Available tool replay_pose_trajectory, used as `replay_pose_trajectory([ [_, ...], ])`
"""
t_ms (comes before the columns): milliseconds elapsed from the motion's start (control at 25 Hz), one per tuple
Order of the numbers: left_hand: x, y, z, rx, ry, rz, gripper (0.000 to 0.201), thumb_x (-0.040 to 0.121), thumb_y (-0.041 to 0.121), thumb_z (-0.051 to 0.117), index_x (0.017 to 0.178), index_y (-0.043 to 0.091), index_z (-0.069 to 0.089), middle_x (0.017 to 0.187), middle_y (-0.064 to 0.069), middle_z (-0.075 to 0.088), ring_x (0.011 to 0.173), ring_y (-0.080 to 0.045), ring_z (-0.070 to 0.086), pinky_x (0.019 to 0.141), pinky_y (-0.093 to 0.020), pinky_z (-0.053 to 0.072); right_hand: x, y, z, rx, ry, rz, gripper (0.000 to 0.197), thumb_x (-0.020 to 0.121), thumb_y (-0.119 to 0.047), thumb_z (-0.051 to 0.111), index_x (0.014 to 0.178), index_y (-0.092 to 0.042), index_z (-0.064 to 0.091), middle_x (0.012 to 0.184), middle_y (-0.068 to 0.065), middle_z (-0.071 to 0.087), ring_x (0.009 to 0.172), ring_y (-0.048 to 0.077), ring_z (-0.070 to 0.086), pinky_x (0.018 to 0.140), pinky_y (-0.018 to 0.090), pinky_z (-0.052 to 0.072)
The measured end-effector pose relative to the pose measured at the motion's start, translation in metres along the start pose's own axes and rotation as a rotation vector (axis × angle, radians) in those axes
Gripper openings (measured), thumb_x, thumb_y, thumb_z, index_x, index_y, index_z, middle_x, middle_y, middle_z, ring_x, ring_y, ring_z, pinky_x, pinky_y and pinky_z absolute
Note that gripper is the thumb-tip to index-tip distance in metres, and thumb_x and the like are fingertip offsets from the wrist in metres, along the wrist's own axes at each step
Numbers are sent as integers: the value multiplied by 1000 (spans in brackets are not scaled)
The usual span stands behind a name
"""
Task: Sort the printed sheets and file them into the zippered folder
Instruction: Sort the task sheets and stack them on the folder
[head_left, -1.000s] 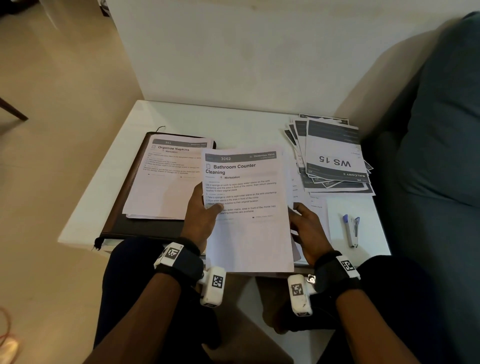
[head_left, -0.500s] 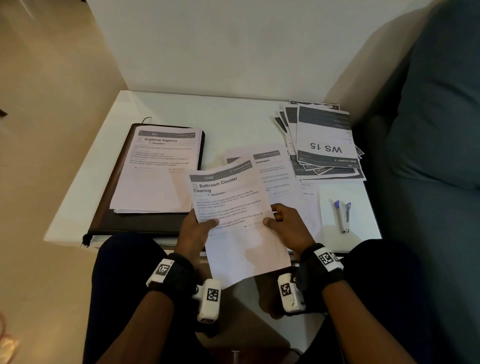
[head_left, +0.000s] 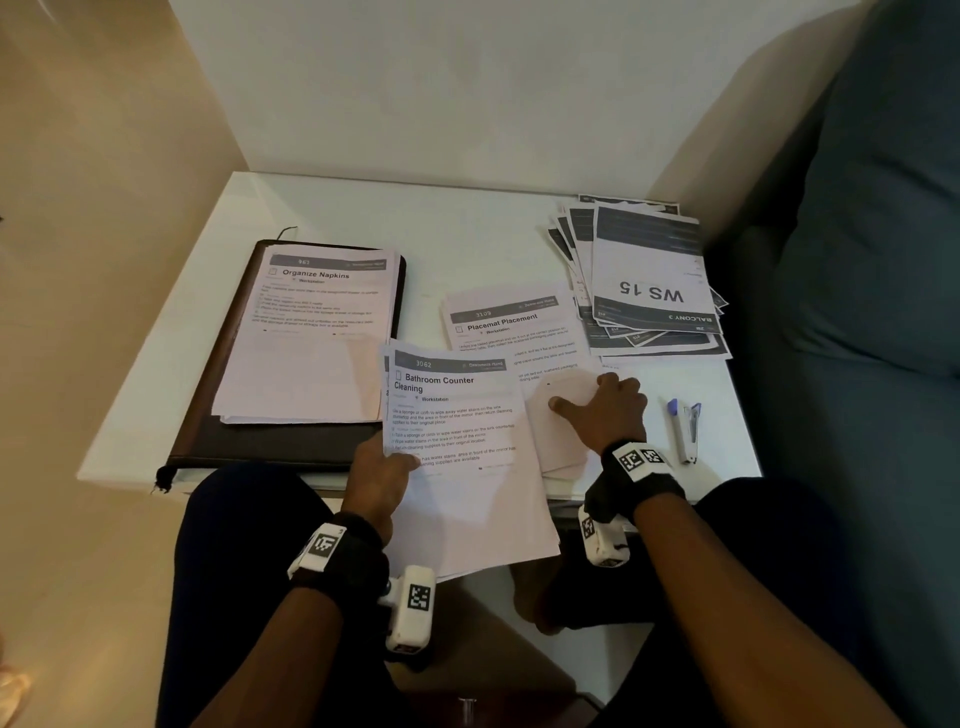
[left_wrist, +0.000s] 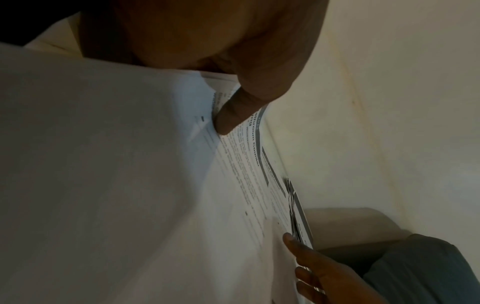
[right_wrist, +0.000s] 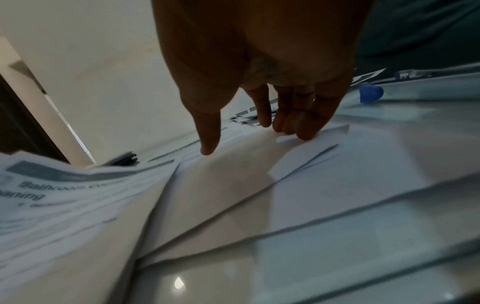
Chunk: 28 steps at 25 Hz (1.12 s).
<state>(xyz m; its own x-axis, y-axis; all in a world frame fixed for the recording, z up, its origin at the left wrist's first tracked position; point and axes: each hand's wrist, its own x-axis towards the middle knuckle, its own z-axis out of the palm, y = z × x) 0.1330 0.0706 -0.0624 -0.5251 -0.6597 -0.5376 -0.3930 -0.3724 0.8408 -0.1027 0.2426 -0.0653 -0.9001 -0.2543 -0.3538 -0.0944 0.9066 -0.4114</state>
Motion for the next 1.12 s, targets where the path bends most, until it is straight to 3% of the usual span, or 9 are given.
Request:
replay_pose_trajectory([
  [240, 1, 2, -2, -31, 2, -6, 46, 95, -13, 51, 127, 16, 65, 105, 9, 74, 97, -13, 70, 69, -21, 52, 6, -2, 0, -176, 13, 59, 99, 70, -73, 75, 138, -12, 40, 141, 13, 38, 137, 35, 33, 97, 56, 42],
  [520, -3, 5, -5, -71, 5, -6, 45, 96, -11, 52, 130, 14, 65, 111, 5, 74, 105, -20, 69, 74, -26, 52, 10, -9, -2, -83, 4, 51, 104, 67, -60, 86, 141, -10, 34, 143, 15, 32, 136, 38, 37, 100, 61, 44],
  [840, -1, 5, -7, -97, 12, -22, 43, 96, -11, 53, 131, 12, 64, 109, 4, 74, 98, -15, 69, 71, -26, 51, 5, -6, -7, -198, -14, 88, 109, 69, -71, 78, 147, -11, 32, 148, 14, 38, 142, 36, 31, 103, 59, 38],
  [960, 0, 5, -6, -104, 5, -22, 43, 96, -11, 52, 130, 14, 64, 111, 4, 74, 99, -15, 69, 73, -26, 52, 2, -9, -7, -249, 77, 19, 85, 81, -62, 73, 139, -11, 40, 140, 12, 49, 134, 34, 40, 98, 54, 41],
  [1120, 3, 2, -7, -110, -9, -18, 44, 96, -10, 52, 129, 16, 65, 113, 4, 74, 103, -18, 69, 73, -26, 53, 2, -9, -11, -62, 181, -28, 36, 98, -34, 60, 128, -15, 54, 125, 11, 65, 116, 36, 61, 96, 51, 47],
])
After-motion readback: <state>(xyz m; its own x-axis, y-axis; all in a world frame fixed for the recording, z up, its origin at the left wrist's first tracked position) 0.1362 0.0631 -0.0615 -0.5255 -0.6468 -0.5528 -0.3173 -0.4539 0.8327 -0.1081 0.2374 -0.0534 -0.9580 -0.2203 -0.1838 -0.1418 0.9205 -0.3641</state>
